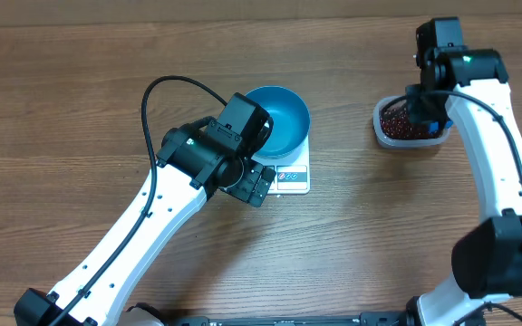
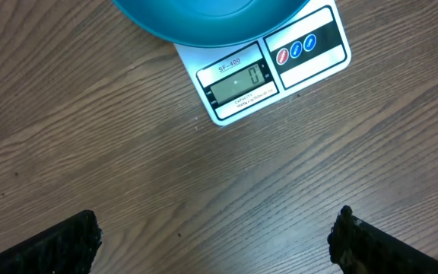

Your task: Scoop item into bowl and weigh 150g on scale

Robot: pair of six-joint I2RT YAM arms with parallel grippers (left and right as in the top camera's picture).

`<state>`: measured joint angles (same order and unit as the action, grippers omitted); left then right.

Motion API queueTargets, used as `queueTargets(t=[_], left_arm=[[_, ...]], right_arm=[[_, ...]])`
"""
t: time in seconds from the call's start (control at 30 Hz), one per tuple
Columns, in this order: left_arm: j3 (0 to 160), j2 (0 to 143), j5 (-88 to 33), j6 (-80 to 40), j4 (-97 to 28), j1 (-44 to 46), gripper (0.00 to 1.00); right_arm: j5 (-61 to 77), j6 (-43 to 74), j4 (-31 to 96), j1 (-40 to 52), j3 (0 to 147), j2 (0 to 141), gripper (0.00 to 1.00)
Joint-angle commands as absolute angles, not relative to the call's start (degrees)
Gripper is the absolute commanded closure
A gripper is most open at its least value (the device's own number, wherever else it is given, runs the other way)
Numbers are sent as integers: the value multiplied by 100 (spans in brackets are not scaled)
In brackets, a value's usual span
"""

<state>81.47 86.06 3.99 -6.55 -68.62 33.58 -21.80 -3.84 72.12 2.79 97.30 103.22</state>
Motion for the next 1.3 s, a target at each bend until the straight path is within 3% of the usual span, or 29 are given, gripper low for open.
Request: queueTargets(t=[0.0,0.6,1.27], left_arm=[[8158,8624,336,-753,-6864,3330,0],[8158,8624,336,-753,-6864,3330,1],[8158,8624,336,-753,-6864,3330,1]], right_arm=[[-2185,-460,7266,298,9983,10545,97],[-1977,-633,7627,301,9983,11135,97],[-864,-731,8252,301,9983,11312,96]])
